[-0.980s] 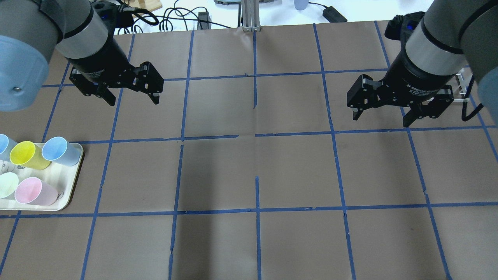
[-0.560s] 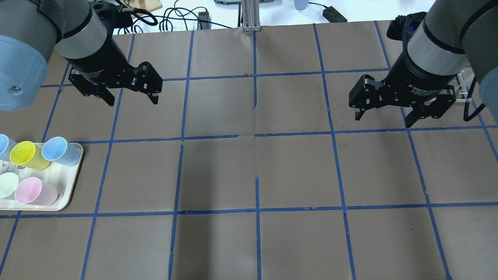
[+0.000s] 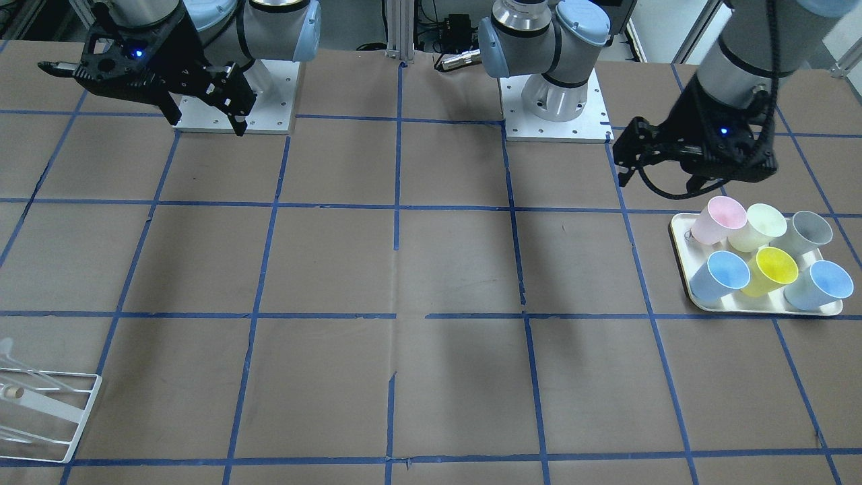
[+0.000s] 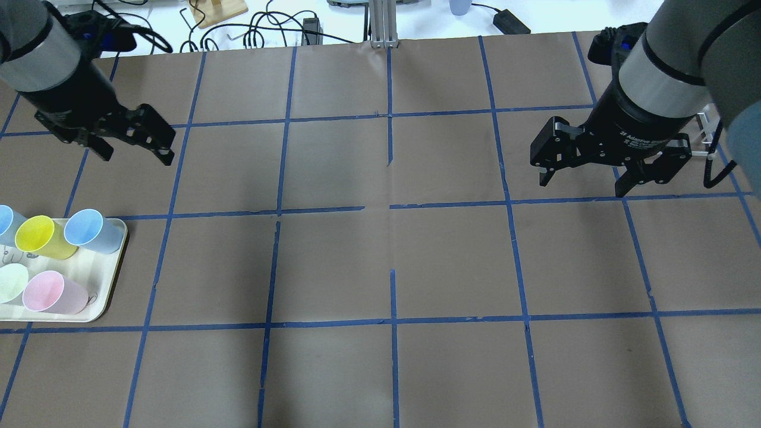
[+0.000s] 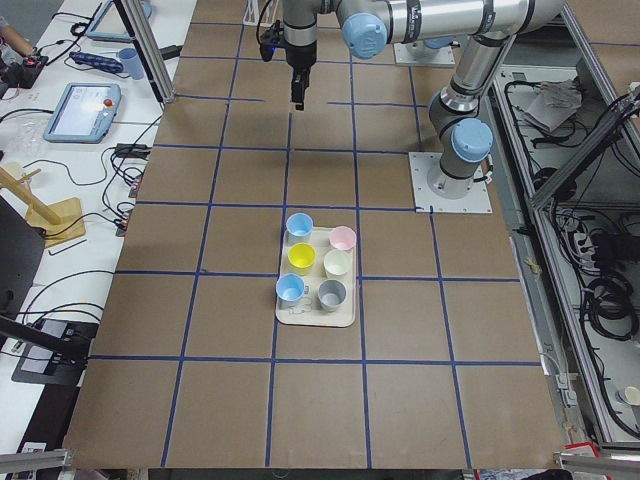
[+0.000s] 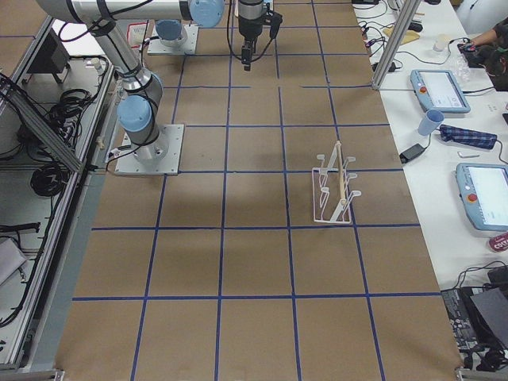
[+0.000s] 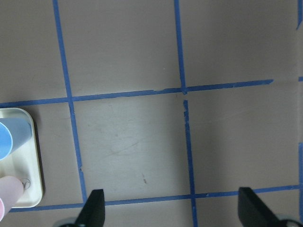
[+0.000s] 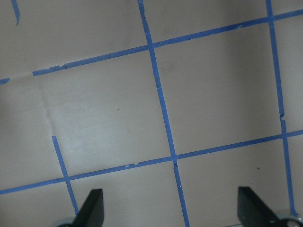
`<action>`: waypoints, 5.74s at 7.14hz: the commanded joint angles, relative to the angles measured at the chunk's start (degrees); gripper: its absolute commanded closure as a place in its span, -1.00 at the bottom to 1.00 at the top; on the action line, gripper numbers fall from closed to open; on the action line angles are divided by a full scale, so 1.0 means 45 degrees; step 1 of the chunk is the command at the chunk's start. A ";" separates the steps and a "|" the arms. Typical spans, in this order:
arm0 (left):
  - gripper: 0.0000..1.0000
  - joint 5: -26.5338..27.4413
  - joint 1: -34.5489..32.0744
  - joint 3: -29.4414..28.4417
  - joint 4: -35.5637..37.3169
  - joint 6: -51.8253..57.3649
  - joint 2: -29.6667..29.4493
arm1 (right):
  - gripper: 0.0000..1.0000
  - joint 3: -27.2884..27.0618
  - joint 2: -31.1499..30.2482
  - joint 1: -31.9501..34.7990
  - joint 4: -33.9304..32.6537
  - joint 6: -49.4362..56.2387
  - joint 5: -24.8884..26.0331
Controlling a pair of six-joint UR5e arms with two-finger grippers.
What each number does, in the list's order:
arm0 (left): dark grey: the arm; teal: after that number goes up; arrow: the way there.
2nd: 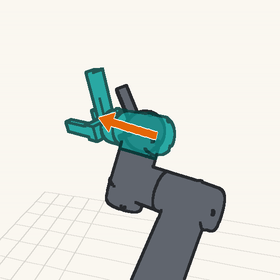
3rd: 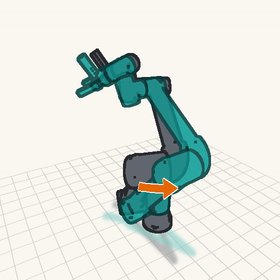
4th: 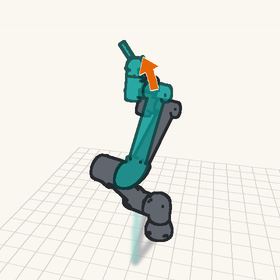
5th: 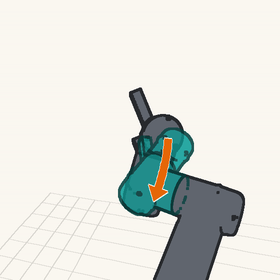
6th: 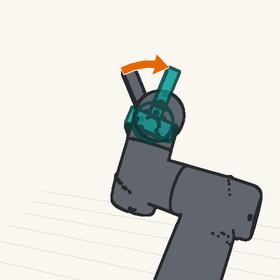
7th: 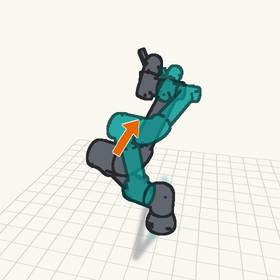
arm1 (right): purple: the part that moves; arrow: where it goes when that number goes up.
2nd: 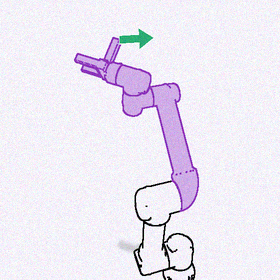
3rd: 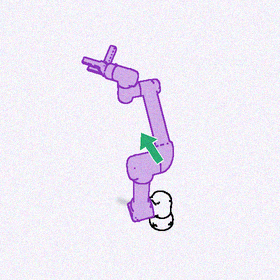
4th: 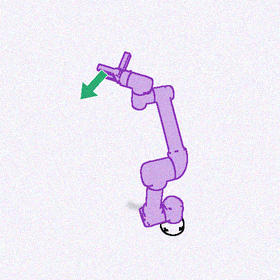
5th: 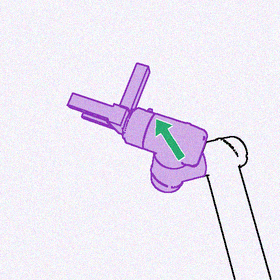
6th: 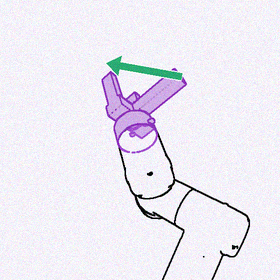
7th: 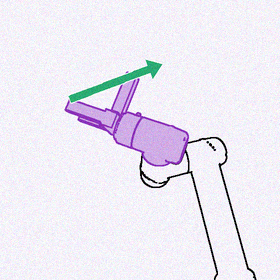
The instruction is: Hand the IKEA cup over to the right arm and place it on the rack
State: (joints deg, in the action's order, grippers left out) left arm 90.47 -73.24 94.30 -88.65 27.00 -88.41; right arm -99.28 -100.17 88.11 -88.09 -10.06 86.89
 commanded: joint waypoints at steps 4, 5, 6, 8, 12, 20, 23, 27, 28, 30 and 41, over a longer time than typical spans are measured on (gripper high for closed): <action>-0.95 0.0014 0.6478 0.1990 0.2801 1.0078 -0.0897 | -1.00 0.0052 0.1107 -0.1680 -0.1185 0.0088 -0.6771; -0.96 0.0033 0.7187 0.2459 0.3638 1.1854 -0.1093 | -1.00 0.0013 0.1147 -0.2385 -0.1147 0.0107 -0.8259; -0.72 0.0111 0.7523 0.2579 0.3917 1.3206 -0.1346 | -1.00 -0.0084 0.1224 -0.2566 -0.1166 0.0301 -1.0092; -0.65 0.0306 0.8091 0.2813 0.5042 1.4444 -0.1989 | -1.00 -0.0143 0.1710 -0.2568 -0.1419 0.0342 -1.2249; -0.43 0.0656 0.8151 0.3109 0.6556 1.5894 -0.3416 | -1.00 -0.0163 0.2824 -0.2509 -0.1674 0.1899 -1.4535; 0.48 0.1303 0.8053 0.3186 0.6947 1.5857 -0.4454 | -1.00 -0.2858 0.0775 -0.1904 -0.2354 0.3056 -1.7551; 1.00 0.1166 0.8092 0.3128 0.6947 1.5466 -0.4415 | -1.00 -0.2820 0.1474 -0.1515 -0.2436 0.3367 -1.8037; 1.00 0.1186 0.7995 0.2835 0.6578 1.5446 -0.3287 | -1.00 -0.3267 0.1753 -0.1513 -0.3295 0.3369 -1.9169; 1.00 0.1166 0.7995 0.2738 0.6170 1.5446 -0.2779 | -1.00 -0.3385 0.1753 -0.1571 -0.3276 0.3331 -1.9153; 1.00 0.1050 0.7199 0.1942 0.4146 1.5232 -0.1667 | -1.00 -0.3522 0.1908 -0.1824 -0.3276 0.3330 -1.9095; 1.00 -1.5484 0.1245 0.1896 -0.6920 0.6502 0.0488 | -1.00 -0.3542 0.1284 -0.1415 -0.3353 0.1335 -1.8782</action>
State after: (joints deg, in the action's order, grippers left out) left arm 27.63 -63.40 101.86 -119.66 58.55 -85.83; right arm -115.23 -94.18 81.72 -102.79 -5.11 2.69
